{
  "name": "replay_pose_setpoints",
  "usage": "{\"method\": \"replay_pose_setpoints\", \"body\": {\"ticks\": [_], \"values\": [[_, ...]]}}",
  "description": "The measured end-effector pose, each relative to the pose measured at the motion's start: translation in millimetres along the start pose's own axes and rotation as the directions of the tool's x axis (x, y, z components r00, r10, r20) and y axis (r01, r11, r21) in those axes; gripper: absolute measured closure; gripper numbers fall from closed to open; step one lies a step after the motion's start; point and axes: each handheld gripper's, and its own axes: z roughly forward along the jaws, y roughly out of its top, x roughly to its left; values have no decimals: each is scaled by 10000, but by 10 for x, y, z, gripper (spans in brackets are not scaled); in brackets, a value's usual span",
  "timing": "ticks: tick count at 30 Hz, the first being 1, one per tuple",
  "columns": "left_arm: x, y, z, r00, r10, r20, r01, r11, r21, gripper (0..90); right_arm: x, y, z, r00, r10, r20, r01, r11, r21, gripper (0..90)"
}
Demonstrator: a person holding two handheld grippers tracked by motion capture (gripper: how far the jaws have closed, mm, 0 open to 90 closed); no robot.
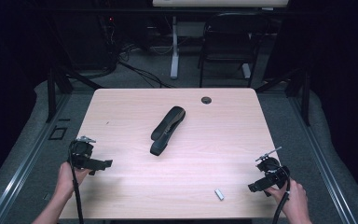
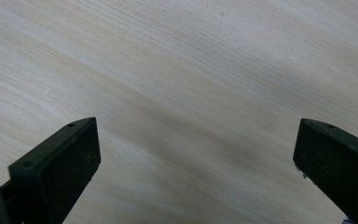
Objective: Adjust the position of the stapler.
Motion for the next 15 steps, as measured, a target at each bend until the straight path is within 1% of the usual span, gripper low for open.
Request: {"method": "replay_pose_setpoints", "body": {"ticks": [2, 3, 4, 5, 6, 8, 11, 13, 14, 15], "values": [[-2, 2, -1, 10000, -4, 23, 4, 10000, -1, 0, 6, 1, -4, 10000, -2, -39, 1, 10000, -46, 4], [-14, 8, -9, 10000, -56, -16, 56, 9999, -113, 0, 6, 2, -6, 10000, -37, 5, 37, 10000, -33, 5], [-14, 8, -9, 10000, -56, -16, 56, 9999, -113, 0, 6, 2, -6, 10000, -37, 5, 37, 10000, -33, 5], [-20, 14, -16, 10000, -53, -1, 53, 9998, -166, 0, 20, -6, 4, 9999, 147, -49, -149, 9996, -238, 5], [-28, 21, -25, 10000, -60, 49, 60, 9999, -161, 0, 14, 0, -10, 10000, 21, -28, -21, 10000, -79, 6], [-48, 34, -32, 10000, -20, 89, 22, 9998, -213, 1, 16, 0, -15, 10000, 49, -3, -49, 10000, -76, 7], [-94, 62, -43, 9995, -59, 303, 68, 9995, -299, 1, 17, 7, -25, 10000, 67, -5, -67, 9999, -103, 9], [-139, 94, -43, 9994, 62, 329, -51, 9994, -347, 1, 19, 11, -33, 10000, 19, 18, -19, 9999, -126, 12], [-185, 135, -29, 9994, 91, 348, -77, 9992, -398, 1, 29, 6, -32, 9999, 120, -20, -120, 9998, -181, 15], [-185, 135, -29, 9994, 91, 348, -77, 9992, -398, 1, 29, 6, -32, 9999, 120, -20, -120, 9998, -181, 15]]}}
